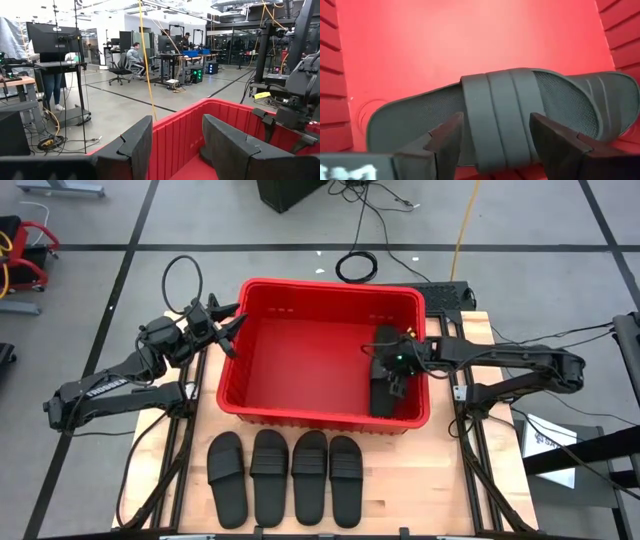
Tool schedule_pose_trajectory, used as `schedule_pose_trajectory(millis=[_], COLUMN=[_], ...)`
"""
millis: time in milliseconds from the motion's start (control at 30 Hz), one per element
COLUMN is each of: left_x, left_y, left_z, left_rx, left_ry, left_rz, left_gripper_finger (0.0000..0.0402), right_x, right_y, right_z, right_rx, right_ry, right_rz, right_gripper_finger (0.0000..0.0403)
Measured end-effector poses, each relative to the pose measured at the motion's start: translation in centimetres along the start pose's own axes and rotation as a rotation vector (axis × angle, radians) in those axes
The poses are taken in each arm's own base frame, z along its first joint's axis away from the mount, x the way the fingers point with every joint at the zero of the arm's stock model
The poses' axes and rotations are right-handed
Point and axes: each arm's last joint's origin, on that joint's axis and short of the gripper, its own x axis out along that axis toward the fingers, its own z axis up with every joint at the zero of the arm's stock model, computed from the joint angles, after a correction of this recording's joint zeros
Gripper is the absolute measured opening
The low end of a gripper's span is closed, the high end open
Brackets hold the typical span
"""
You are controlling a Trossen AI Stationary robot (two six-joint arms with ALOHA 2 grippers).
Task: Pick and place slides into bin
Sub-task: Adjust the red bin
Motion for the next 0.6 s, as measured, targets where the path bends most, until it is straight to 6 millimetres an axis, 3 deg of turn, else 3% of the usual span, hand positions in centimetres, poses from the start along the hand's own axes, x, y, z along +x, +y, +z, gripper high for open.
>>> schedule_pose_trajectory(millis=[367, 600], left_x=[0.0, 0.0], left_y=[0.0, 0.0], left_z=[0.0, 0.0], left_rx=[-0.002, -0.002], left_ry=[0.003, 0.003], left_rz=[0.0, 0.0], left_gripper_finger=[0.0179, 0.0179], right_x=[-0.5, -0.7], right_y=[0.0, -0.1], right_z=[0.2, 1.7], right_rx=[-0.006, -0.047], right_ry=[-0.046, -0.194], right_rz=[-0.001, -0.01], right_gripper_finger=[0.022, 0.022])
